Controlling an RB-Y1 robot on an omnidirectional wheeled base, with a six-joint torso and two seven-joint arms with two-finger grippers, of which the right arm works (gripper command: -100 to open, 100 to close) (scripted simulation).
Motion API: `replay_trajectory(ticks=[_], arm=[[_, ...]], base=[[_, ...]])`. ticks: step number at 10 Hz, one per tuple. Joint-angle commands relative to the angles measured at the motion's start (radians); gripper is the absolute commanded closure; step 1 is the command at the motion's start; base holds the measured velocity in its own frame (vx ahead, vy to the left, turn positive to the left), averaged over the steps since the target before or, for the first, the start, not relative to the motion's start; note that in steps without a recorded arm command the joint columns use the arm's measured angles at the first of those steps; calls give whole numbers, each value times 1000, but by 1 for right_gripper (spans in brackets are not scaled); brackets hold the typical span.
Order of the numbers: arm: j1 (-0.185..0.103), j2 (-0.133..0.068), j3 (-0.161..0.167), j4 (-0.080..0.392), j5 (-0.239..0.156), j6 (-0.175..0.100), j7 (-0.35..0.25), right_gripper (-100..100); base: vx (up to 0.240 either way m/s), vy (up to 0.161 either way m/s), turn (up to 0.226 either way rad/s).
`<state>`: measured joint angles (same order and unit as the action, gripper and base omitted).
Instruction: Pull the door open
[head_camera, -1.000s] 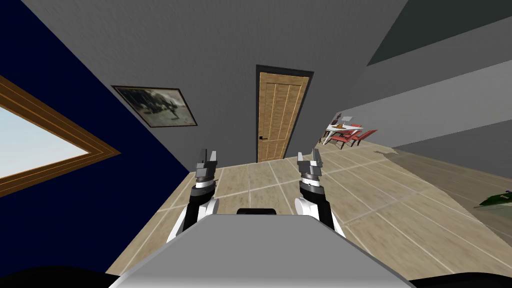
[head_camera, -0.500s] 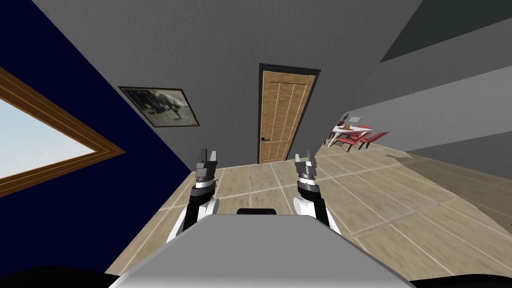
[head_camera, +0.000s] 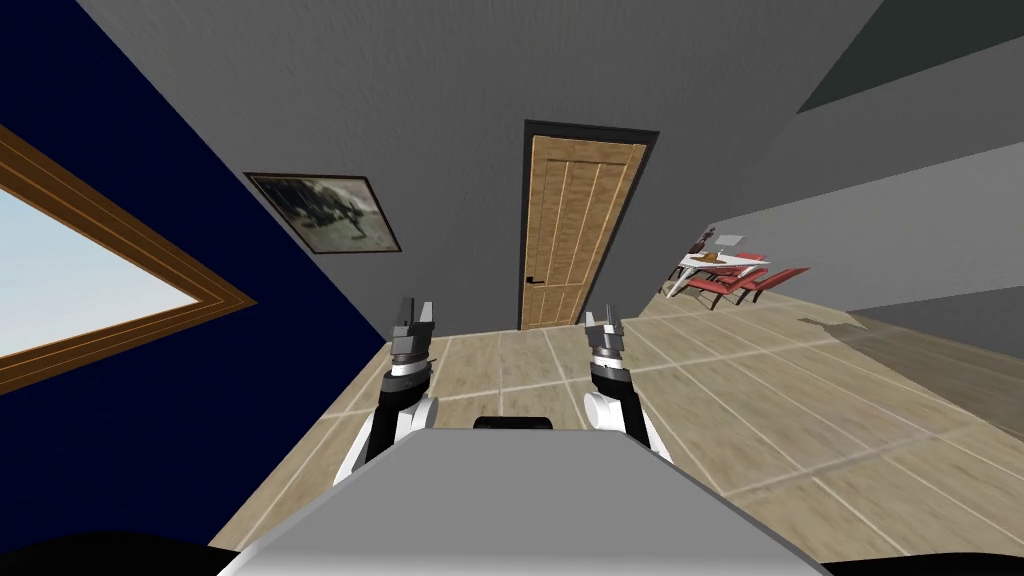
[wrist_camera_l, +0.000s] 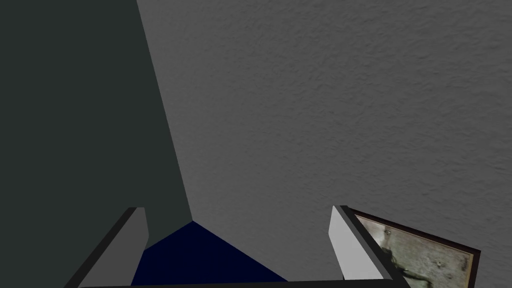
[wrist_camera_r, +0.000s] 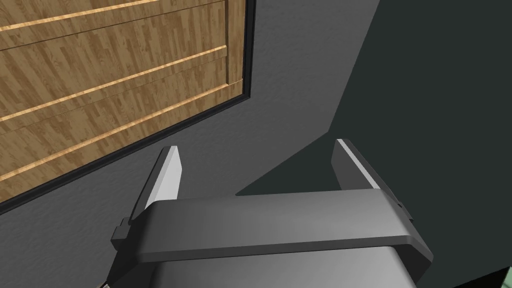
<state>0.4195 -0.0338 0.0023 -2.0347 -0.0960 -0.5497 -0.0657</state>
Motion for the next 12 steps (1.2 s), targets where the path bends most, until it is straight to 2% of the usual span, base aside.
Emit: replay_trajectory(ticks=[1,12], arm=[[-14,-6,-1,37,-7,-8,5,-100],[-122,-47,-16,314,-64,-60,41,-100]], base=[[84,-27,61],[91,-23,82]])
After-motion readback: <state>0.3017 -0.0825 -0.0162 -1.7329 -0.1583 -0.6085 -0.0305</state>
